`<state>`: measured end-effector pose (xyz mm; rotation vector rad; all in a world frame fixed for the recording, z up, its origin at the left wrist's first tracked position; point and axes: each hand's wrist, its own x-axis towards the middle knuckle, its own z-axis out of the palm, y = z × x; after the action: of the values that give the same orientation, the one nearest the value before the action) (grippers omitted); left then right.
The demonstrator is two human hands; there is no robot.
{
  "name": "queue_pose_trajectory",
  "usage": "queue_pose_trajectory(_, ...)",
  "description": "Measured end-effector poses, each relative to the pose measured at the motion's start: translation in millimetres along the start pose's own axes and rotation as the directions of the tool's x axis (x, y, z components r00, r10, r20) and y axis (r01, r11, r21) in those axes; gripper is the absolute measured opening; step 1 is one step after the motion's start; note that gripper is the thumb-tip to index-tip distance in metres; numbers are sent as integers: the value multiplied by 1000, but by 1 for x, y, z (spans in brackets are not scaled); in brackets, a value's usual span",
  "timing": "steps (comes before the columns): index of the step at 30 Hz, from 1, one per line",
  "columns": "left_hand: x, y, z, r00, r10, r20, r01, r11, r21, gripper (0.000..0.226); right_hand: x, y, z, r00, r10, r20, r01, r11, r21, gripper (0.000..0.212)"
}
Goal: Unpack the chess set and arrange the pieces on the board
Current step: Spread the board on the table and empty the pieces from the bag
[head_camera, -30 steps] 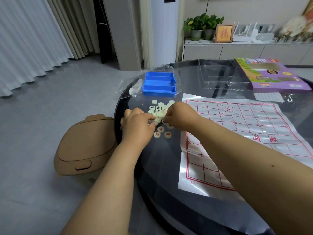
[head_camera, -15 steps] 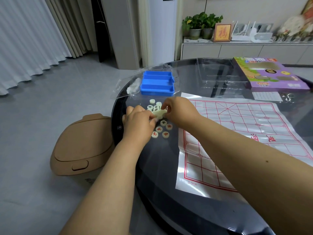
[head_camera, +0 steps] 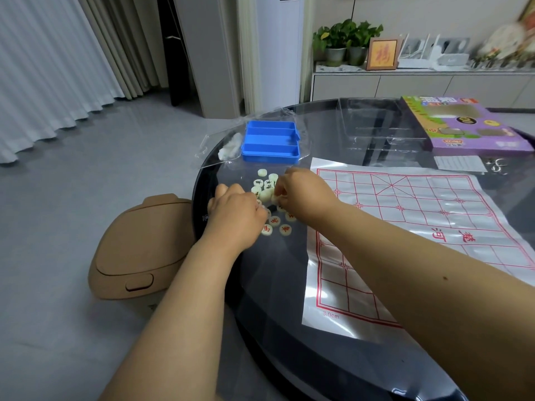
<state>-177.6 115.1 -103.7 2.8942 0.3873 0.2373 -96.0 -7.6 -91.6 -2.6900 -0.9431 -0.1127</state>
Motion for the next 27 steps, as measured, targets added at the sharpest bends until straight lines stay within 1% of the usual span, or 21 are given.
queue_pose_trajectory(2,0,-3,0,999,-18,-49,17,1000,-22,30,-1,1,2,1000,-29,-11,28,999,-32,23)
queue_pose_trajectory(5,2,-7,2,990,-45,-132,31,994,-105,22,-1,3,6,996,-81,-43,76,992,-99,19)
queue_pose_trajectory(8,7,-7,8,986,-48,-161,23,988,-155,24,0,7,10,992,-103,-67,94,988,-125,18)
queue_pose_trajectory(10,11,-5,10,988,-38,-151,14,987,-161,29,0,10,10,994,-76,-84,69,994,-81,20)
queue_pose_trajectory(12,16,-3,11,990,-29,-138,7,987,-160,31,-1,13,5,997,-11,-77,10,1000,-15,21)
queue_pose_trajectory(14,20,-2,9,991,-22,-130,2,988,-153,31,-1,16,1,998,56,-21,-55,998,8,19)
queue_pose_trajectory(17,24,-1,8,991,-9,-136,-8,992,-124,29,-3,18,-1,987,125,104,-124,992,-23,12)
queue_pose_trajectory(20,24,3,8,988,-8,-154,-10,993,-118,24,-6,18,-2,967,175,185,-169,984,-49,19)
queue_pose_trajectory(24,24,6,9,982,7,-191,-28,994,-104,20,-6,17,-2,965,184,187,-169,981,-94,19)
queue_pose_trajectory(27,25,5,12,978,40,-206,-57,995,-81,19,-6,17,-2,972,201,119,-193,978,-77,14)
